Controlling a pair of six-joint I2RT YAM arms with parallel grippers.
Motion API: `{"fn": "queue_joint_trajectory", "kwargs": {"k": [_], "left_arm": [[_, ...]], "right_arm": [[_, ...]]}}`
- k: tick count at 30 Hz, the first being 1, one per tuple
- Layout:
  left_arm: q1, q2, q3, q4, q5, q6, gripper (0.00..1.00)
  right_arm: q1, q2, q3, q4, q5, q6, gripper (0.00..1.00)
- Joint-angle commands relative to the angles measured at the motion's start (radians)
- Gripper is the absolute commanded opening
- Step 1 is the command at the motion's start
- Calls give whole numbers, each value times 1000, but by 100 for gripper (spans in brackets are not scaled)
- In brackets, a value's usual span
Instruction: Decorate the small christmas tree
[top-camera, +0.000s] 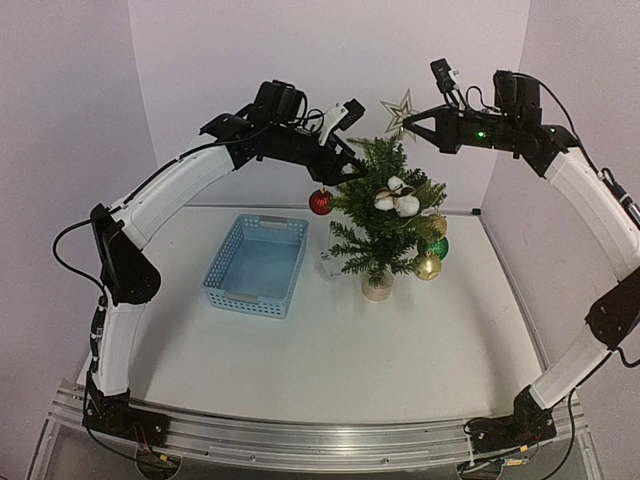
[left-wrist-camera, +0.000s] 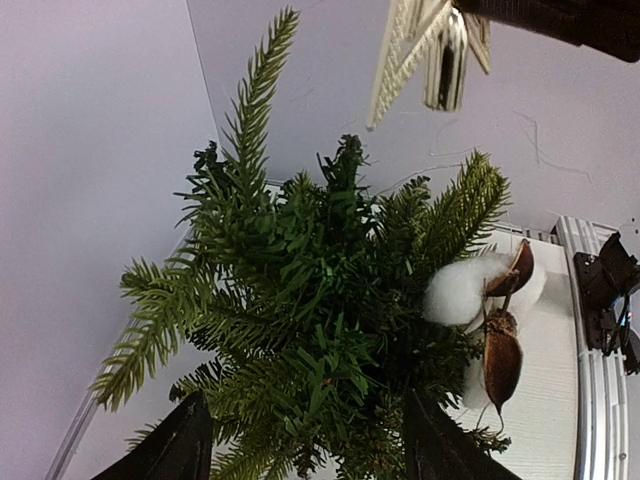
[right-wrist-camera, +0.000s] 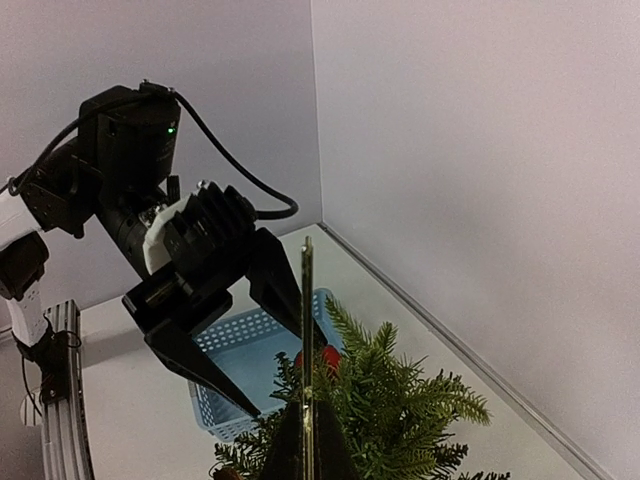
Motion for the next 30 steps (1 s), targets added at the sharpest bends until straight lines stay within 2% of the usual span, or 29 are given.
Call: {"fn": "queue_joint_trajectory", "kwargs": {"k": [1,7,20,30], "left_arm": [[1,5,50,56,40,-40,58],[1,18,57,67,54,-59,42],[2,20,49,62,57,-51,18],[2,20,47,62,52,-53,9]], "right_arm": [[-2,-11,18,40,22,-43,0],[-3,1,-8,42,51,-59,0],[-3,31,-1,51,57,-73,0],[-2,38,-3,62,68,-84,0]]}}
